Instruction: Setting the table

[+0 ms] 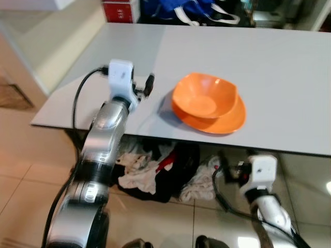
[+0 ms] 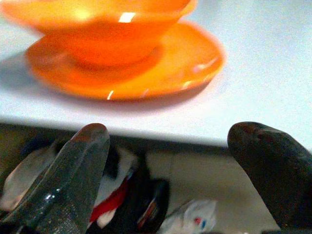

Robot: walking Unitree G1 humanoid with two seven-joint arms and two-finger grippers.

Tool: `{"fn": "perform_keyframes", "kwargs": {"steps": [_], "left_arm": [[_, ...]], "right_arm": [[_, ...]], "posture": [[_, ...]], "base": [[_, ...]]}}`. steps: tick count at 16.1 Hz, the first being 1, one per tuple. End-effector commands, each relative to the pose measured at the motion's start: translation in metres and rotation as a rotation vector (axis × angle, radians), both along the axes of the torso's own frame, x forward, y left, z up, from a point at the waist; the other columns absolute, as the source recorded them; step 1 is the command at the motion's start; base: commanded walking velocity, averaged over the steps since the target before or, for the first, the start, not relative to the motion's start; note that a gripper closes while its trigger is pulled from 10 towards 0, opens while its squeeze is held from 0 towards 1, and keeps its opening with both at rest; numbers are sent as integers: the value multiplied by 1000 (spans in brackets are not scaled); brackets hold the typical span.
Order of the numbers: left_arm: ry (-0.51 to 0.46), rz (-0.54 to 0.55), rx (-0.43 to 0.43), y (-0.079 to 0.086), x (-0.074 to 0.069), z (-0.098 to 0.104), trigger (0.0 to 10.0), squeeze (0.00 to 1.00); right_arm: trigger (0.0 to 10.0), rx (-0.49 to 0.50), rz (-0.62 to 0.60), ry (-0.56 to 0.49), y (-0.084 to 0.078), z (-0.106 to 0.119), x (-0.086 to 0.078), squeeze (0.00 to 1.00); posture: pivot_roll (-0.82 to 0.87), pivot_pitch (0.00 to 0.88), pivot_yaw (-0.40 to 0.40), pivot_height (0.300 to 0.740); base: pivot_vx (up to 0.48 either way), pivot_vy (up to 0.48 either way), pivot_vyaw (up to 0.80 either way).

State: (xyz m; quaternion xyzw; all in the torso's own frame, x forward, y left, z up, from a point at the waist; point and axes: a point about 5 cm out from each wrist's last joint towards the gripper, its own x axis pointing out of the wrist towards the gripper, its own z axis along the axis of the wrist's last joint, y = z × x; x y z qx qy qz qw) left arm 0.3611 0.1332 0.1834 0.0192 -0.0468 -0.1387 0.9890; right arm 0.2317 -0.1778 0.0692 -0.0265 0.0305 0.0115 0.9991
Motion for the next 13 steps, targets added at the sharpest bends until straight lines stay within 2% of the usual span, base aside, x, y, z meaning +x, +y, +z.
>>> {"fn": "perform_keyframes", "kwargs": {"steps": [1, 3, 4, 5, 6, 7, 8, 9, 10, 11, 13], "left_arm": [[-26, -48, 35, -2, -9, -2, 10000, 0], [-4, -60, 61, 1, -29, -27, 10000, 0], [-6, -71, 79, 0, -35, -32, 10000, 0], [-29, -118, 133, -4, -49, -43, 10000, 0], [-26, -115, 88, -12, -59, -62, 10000, 0], [24, -101, 43, -13, -61, -71, 10000, 0], [194, -77, -11, -9, -63, -96, 10000, 0], [216, -65, -36, -7, -63, -98, 10000, 0], [213, -80, -111, -9, -60, -91, 10000, 0], [195, -91, -128, -12, -56, -84, 10000, 0], [182, -78, -122, -11, -52, -83, 10000, 0]], "right_arm": [[10000, 0, -70, -38, -8, 7, 5, 0], [10000, 31, -108, -91, -11, 21, 13, 0], [10000, 30, -102, -93, -10, 21, 14, 0], [10000, 29, -95, -94, -8, 20, 13, 0], [10000, 21, -94, -94, -8, 18, 11, 0], [10000, 18, -95, -94, -8, 18, 11, 0], [10000, 12, -95, -94, -8, 17, 10, 0], [10000, 11, -98, -95, -8, 17, 9, 0], [10000, 10, -103, -90, -9, 17, 9, 0], [10000, 0, -97, -59, -9, 14, 9, 0], [10000, -7, -98, -56, -9, 13, 10, 0]], "posture": [[-72, 50, 59, 740], [-69, 43, 57, 740], [-69, 40, 55, 740], [-69, 41, 53, 740], [-70, 40, 51, 740], [-70, 40, 51, 740], [-84, 38, 57, 740], [-90, 37, 56, 740], [-92, 37, 56, 740], [-94, 33, 55, 740], [-92, 30, 56, 740]], "base": [[0, 0, 0], [0, 0, 0], [0, 0, 0], [0, 0, 0], [0, 0, 0], [0, 0, 0], [0, 0, 0], [0, 0, 0], [0, 0, 0], [0, 0, -800], [0, 0, -800]]}}
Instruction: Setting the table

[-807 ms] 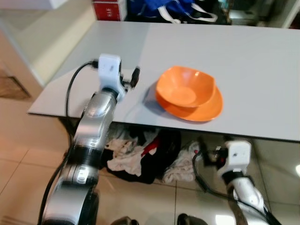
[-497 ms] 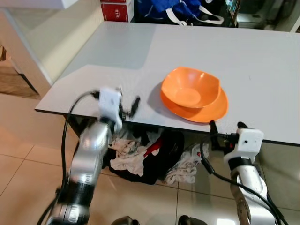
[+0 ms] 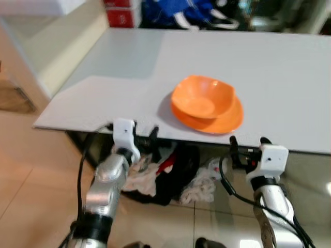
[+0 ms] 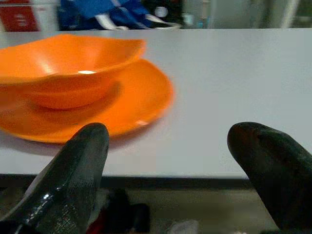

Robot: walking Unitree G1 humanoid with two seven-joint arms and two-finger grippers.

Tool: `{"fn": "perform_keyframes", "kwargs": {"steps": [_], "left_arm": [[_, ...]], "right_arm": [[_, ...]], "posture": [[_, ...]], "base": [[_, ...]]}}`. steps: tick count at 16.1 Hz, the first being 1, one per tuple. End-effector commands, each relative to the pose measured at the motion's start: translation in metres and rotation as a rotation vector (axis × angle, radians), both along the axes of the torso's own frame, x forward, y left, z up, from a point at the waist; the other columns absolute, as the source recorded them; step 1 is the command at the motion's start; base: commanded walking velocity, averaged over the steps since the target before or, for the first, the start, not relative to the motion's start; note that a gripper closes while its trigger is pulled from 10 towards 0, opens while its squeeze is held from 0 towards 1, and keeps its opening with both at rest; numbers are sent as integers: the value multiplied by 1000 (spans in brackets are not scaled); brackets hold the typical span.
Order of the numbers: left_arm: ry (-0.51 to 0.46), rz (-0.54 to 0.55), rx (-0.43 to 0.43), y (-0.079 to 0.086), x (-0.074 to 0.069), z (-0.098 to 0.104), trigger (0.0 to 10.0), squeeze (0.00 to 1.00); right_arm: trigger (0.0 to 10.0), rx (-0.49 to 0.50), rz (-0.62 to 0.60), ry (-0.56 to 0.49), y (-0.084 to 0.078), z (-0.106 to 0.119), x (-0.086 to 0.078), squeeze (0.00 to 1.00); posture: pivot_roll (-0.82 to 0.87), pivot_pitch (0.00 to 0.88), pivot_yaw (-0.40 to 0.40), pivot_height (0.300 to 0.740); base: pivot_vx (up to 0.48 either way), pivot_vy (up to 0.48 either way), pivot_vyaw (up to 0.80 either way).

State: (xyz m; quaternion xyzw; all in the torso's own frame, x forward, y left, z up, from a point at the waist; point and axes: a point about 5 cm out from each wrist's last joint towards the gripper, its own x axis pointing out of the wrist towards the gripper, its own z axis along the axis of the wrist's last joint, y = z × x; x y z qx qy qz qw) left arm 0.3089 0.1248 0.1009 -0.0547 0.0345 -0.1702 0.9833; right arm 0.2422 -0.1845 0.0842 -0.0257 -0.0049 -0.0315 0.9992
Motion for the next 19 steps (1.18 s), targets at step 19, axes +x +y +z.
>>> {"fn": "perform_keyframes", "kwargs": {"steps": [19], "left_arm": [[5, -37, 7, -3, 12, 18, 10000, 0]], "right_arm": [[10000, 0, 10, 42, 0, -14, -3, 0]], "posture": [[-90, 24, 66, 740]], "base": [[0, 248, 0]]}}
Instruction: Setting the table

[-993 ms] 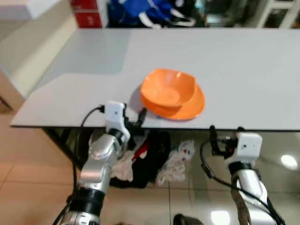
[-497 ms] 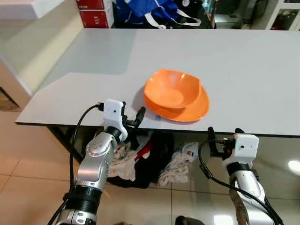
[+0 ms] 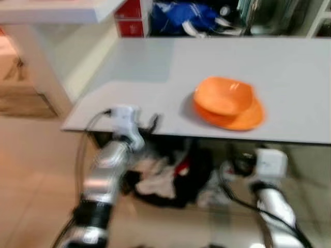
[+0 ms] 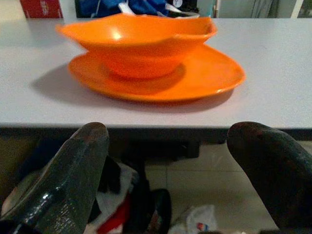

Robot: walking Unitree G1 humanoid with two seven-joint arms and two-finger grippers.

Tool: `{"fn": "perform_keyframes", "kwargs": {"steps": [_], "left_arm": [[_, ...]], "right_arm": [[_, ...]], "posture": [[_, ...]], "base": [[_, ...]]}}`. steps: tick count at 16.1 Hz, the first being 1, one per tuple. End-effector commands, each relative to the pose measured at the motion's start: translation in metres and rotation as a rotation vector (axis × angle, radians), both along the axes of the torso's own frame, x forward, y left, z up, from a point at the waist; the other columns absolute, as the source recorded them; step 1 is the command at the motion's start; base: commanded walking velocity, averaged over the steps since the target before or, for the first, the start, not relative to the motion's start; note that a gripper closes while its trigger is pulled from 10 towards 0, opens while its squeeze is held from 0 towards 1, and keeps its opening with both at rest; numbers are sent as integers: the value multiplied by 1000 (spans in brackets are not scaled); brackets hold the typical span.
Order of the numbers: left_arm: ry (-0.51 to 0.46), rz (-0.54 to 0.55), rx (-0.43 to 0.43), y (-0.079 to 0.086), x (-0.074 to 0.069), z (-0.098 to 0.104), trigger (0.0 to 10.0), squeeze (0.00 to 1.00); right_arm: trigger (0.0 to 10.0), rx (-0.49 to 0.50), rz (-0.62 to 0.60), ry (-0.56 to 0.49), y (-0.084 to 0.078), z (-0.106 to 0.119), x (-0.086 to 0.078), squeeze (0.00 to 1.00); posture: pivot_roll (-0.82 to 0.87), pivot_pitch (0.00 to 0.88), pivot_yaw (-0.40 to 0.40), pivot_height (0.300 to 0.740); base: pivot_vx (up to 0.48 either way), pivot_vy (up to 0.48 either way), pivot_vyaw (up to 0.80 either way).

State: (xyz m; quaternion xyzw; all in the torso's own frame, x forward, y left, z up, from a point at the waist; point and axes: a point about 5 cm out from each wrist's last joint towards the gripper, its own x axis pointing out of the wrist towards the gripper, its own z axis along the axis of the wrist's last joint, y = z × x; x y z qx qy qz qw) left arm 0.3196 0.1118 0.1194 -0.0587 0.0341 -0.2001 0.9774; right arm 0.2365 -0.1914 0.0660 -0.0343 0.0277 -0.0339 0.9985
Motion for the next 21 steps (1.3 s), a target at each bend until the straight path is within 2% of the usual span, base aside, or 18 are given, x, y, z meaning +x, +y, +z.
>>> {"fn": "perform_keyframes", "kwargs": {"steps": [1, 5, 9, 11, 12, 14, 16, 18, 20, 21], "left_arm": [[10, 24, 11, 10, 2, 0, 10000, 0], [16, 15, 7, 10, 4, 1, 10000, 0], [52, 21, 29, 15, -3, -15, 10000, 0], [80, 17, 98, 26, -18, -33, 10000, 0], [65, -2, 137, 28, -22, -35, 10000, 0], [-23, -85, 275, 33, -33, -35, 10000, 0], [4, -49, 239, 39, -32, -37, 10000, 0], [6, 9, 159, 35, -23, -27, 10000, 0], [-31, 62, 97, 34, -16, -15, 10000, 0], [-92, 116, 85, 37, -12, -4, 10000, 0]], "right_arm": [[10000, 15, 17, -23, 7, 4, 3, 0], [10000, 19, 15, -22, 6, 4, 3, 0], [10000, 22, 13, -9, 6, 2, 3, 0], [10000, 19, 21, -18, 7, 3, 3, 0], [10000, 19, 22, -18, 7, 3, 3, 0], [10000, 17, 30, -19, 7, 4, 4, 0], [10000, 18, 32, -21, 8, 4, 6, 0], [10000, 20, 41, -25, 11, 4, 8, 0], [10000, 11, 41, -64, 12, 9, 9, 0], [10000, 14, 35, -91, 12, 14, 10, 0]], "posture": [[-91, 24, 65, 740], [-90, 29, 65, 740], [-82, 36, 60, 740], [-79, 40, 56, 740], [-75, 41, 53, 740], [-67, 41, 50, 740], [-64, 39, 51, 740], [-58, 33, 47, 740], [-57, 30, 47, 740], [-59, 26, 48, 740]], "base": [[0, 480, 0], [0, 480, 0], [0, 480, -755], [0, 480, 0], [0, 480, 0], [0, 480, 0], [0, 480, 0], [0, 480, 0], [0, 0, 0], [0, 0, 0]]}}
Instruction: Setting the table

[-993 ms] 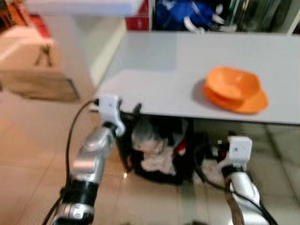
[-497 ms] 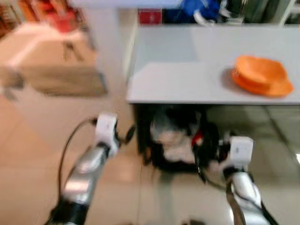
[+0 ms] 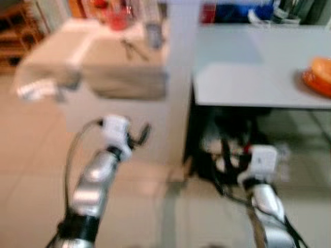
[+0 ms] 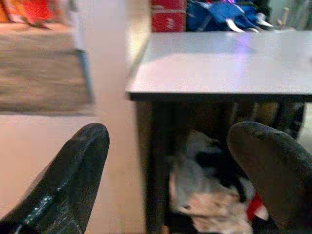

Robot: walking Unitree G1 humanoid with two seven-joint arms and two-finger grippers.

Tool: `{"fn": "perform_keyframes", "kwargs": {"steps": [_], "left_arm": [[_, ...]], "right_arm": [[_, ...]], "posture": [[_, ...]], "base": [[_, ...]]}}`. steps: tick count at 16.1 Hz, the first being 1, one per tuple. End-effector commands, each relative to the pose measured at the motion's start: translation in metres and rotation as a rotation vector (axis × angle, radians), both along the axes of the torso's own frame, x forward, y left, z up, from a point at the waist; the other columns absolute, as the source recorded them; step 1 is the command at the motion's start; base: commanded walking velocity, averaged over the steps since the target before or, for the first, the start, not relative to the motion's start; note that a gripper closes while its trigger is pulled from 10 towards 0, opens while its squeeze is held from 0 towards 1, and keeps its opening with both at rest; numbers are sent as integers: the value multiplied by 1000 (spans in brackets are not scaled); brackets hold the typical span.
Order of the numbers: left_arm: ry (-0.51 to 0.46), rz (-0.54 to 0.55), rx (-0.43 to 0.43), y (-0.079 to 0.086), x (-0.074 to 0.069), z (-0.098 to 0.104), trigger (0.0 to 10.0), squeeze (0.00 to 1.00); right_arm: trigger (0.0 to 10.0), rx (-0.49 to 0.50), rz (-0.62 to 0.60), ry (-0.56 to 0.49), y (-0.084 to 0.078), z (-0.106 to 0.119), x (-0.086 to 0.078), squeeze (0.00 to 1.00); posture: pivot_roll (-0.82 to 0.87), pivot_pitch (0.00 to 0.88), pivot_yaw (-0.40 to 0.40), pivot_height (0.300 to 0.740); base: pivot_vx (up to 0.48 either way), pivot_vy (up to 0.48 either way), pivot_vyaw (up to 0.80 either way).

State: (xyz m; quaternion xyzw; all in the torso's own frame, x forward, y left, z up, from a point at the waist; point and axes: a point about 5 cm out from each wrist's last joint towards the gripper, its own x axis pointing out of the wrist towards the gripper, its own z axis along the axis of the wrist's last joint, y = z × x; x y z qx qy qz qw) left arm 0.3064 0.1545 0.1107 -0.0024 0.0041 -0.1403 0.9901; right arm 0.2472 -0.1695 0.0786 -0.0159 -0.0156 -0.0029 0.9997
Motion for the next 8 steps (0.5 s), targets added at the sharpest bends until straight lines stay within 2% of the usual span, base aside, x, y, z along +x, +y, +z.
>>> {"fn": "perform_keyframes", "kwargs": {"steps": [1, 4, 6, 8], "left_arm": [[-73, 17, 5, -3, 2, 12, 10000, 0], [-73, 54, 6, 3, -1, 10, 10000, 0], [-73, 72, -23, 4, 3, 17, 10000, 0], [-85, 43, 15, 1, 8, 24, 10000, 0]], "right_arm": [[10000, -17, -41, -32, -11, 6, 0, 0], [10000, -15, -85, -76, -19, 14, -2, 0], [10000, -28, -95, -114, -23, 27, 1, 0], [10000, -25, -119, -117, -31, 30, 5, 0]], "posture": [[-59, 25, 47, 740], [-61, 18, 47, 740], [-60, 12, 45, 740], [-60, 9, 45, 740]], "base": [[0, 0, 0], [0, 0, 0], [0, 0, 0], [0, 0, 0]]}}
